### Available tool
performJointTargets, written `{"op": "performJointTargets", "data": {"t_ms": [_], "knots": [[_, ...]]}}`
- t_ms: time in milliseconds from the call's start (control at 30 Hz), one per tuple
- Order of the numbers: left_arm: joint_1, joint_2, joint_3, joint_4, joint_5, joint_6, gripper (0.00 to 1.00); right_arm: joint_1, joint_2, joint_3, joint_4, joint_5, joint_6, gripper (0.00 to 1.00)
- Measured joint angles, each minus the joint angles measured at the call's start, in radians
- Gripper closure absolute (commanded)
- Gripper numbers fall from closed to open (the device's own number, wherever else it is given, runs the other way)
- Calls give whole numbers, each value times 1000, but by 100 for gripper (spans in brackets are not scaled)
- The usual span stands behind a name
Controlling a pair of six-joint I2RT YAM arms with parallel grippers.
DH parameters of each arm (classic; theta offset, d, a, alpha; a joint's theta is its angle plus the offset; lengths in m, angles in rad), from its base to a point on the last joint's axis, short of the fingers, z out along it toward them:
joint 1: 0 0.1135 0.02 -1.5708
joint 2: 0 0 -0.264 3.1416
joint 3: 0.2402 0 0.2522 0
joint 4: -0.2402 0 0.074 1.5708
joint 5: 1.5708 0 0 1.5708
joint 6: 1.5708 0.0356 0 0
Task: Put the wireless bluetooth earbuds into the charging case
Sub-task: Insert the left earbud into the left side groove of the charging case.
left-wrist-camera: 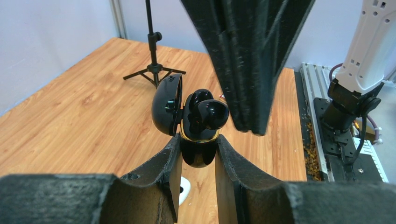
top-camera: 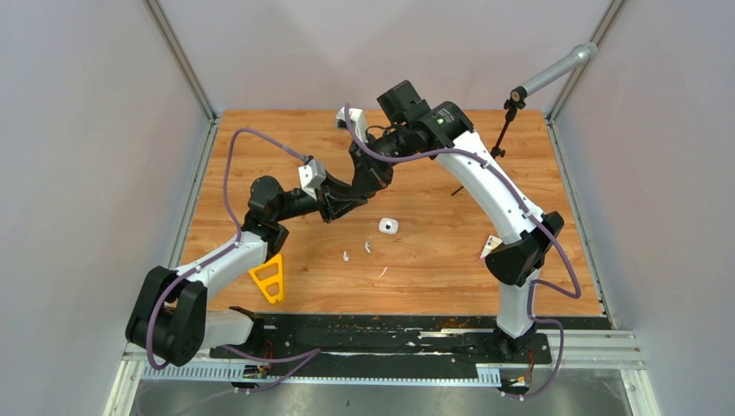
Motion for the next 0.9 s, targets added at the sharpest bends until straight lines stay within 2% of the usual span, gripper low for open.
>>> {"op": "performJointTargets", "data": {"t_ms": [267, 900], "knots": [[0, 0, 0, -5, -10, 0, 100, -5, 0, -3, 9, 77, 17, 100], [0, 1, 0, -22, -28, 0, 100, -23, -1, -19, -8, 91, 16, 100]]}}
